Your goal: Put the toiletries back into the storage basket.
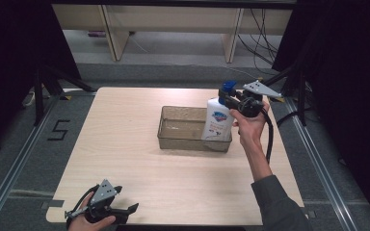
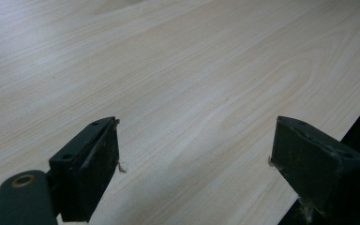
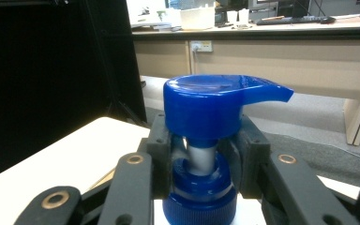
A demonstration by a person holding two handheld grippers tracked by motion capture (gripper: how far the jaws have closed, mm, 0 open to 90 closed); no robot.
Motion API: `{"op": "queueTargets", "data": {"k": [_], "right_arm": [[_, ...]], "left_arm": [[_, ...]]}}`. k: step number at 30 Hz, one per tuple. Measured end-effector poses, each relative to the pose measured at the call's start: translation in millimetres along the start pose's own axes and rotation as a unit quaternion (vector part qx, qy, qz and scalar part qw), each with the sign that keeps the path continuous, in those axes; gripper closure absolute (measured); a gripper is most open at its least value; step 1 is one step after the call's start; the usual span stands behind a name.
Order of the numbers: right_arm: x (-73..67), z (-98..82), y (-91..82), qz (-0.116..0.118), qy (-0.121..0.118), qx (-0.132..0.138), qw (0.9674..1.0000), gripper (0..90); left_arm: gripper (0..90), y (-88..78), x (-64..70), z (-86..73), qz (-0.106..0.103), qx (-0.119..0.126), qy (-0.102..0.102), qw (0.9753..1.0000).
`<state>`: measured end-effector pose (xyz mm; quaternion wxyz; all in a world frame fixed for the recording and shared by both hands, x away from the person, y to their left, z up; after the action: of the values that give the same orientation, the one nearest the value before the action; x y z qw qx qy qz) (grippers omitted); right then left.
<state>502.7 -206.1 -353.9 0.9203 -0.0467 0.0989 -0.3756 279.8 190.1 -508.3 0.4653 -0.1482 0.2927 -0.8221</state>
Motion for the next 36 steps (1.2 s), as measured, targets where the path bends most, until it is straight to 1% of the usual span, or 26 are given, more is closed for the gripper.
{"op": "queueTargets", "data": {"k": [1, 2, 3, 4, 6, 9, 11, 12, 14, 15, 16, 17, 18, 21, 22, 23, 24, 25, 26, 29, 30, 31, 33, 34, 35, 36], "right_arm": [[0.2, 0.0, -0.1, -0.001, -0.002, 0.0, 1.0, 65.2], [-1.1, -0.2, -0.6, -0.001, 0.007, -0.003, 1.0, 65.2], [-0.6, -0.3, -0.4, 0.0, 0.005, -0.002, 1.0, 65.2], [-1.3, -0.5, -0.6, -0.001, 0.01, 0.0, 1.0, 65.2], [-1.0, -0.5, -0.6, 0.0, 0.002, -0.001, 1.0, 65.2], [-1.8, -1.1, -0.4, 0.003, 0.001, 0.003, 1.0, 65.1], [-2.7, -1.1, -1.4, -0.002, 0.001, -0.002, 1.0, 65.1], [-2.4, -1.2, -1.2, -0.003, -0.003, -0.001, 1.0, 65.1], [-4.6, -1.6, -1.4, 0.0, 0.003, 0.0, 1.0, 65.0], [-3.7, -1.2, -1.4, 0.0, -0.005, 0.0, 1.0, 65.0], [-4.7, -1.5, -1.7, -0.003, -0.003, -0.002, 1.0, 65.0], [-5.1, -1.7, -1.0, 0.001, -0.003, 0.0, 1.0, 65.0], [-4.9, -1.8, -1.1, -0.003, -0.006, 0.0, 1.0, 65.0], [-5.9, -2.3, -1.4, -0.003, 0.0, 0.001, 1.0, 64.7], [-5.5, -2.3, -1.5, -0.003, -0.006, 0.0, 1.0, 63.8], [-5.9, -2.3, -1.9, -0.004, -0.004, -0.001, 1.0, 61.4], [-6.8, -2.5, -2.4, 0.002, 0.009, -0.003, 1.0, 57.4], [-6.4, -2.4, -2.9, -0.002, 0.008, -0.005, 1.0, 54.9], [-7.2, -2.5, -2.9, 0.001, 0.012, -0.006, 0.9999, 55.1], [-9.7, -2.4, -4.5, 0.002, -0.004, -0.011, 0.9999, 53.4], [-10.5, -2.7, -4.9, -0.002, -0.003, -0.012, 0.9999, 51.5], [-11.3, -2.8, -5.2, 0.0, 0.003, -0.015, 0.9999, 50.0], [-11.4, -3.4, -5.0, 0.0, 0.0, -0.017, 0.9998, 49.3], [-12.4, -3.5, -4.9, 0.004, 0.0, -0.018, 0.9998, 48.6], [-13.4, -3.4, -5.3, 0.0, -0.002, -0.02, 0.9998, 47.6], [-14.3, -3.4, -4.8, 0.003, -0.001, -0.02, 0.9998, 47.4]], "left_arm": [[14.9, -0.1, 0.1, 0.0, 0.0, 0.0, -0.001, 1.0], [14.9, -0.1, 0.1, 0.0, 0.0, 0.001, -0.001, 1.0], [14.9, -0.1, 0.1, 0.0, 0.0, 0.001, -0.001, 1.0], [14.9, -0.1, 0.1, 0.0, 0.0, 0.0, -0.001, 1.0], [14.9, -0.1, 0.2, 0.0, 0.0, 0.0, 0.0, 1.0], [14.9, -0.1, -0.2, 0.0, 0.0, -0.001, 0.002, 1.0], [14.9, 0.0, -0.1, -0.1, 0.0, -0.001, 0.001, 1.0], [14.9, -0.2, -0.1, -0.1, 0.0, -0.003, 0.001, 1.0], [14.9, 0.0, -0.1, -0.1, 0.0, -0.001, 0.002, 1.0], [14.9, -0.1, -0.2, 0.0, 0.0, -0.001, 0.002, 1.0], [14.9, -0.1, -0.2, 0.0, 0.0, -0.001, 0.002, 1.0], [14.9, 0.0, -0.3, -0.2, 0.0, 0.0, 0.002, 1.0], [14.9, -0.1, -0.3, -0.1, 0.0, -0.001, 0.001, 1.0], [14.9, -0.1, -0.3, 0.0, 0.0, -0.001, 0.001, 1.0], [14.9, -0.1, -0.2, 0.0, 0.0, 0.0, 0.001, 1.0], [14.9, 0.0, -0.2, -0.1, 0.001, 0.0, 0.001, 1.0], [14.9, 0.1, -0.2, -0.1, 0.001, 0.0, 0.001, 1.0], [14.9, 0.1, -0.3, -0.1, 0.0, 0.0, 0.001, 1.0], [14.9, 0.1, -0.2, -0.2, 0.0, 0.0, 0.001, 1.0], [14.9, 0.0, -0.6, -0.2, 0.001, -0.004, 0.006, 1.0], [14.9, 0.2, -0.4, -0.2, 0.002, -0.003, 0.005, 1.0], [14.9, -0.1, -0.6, -0.1, 0.001, -0.005, 0.006, 1.0], [14.9, -0.2, -0.1, -0.1, -0.001, -0.002, 0.001, 1.0], [14.9, 0.0, -0.2, 0.0, 0.0, 0.0, 0.001, 1.0], [14.9, 0.0, -0.2, -0.1, 0.0, 0.0, 0.001, 1.0], [14.9, -0.1, -0.2, 0.0, 0.0, -0.001, 0.002, 1.0]]}}
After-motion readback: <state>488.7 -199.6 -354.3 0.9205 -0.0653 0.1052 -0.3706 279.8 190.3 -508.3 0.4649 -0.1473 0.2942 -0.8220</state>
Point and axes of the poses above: each handheld gripper's, and its own axes: y roughly forward along the jaws, z roughly out of its top, x roughly to its right, the point moved 2 cm from there along y, roughly forward along the jaws, and after that the axes turned 13 degrees about z, right-handed, at the moved point
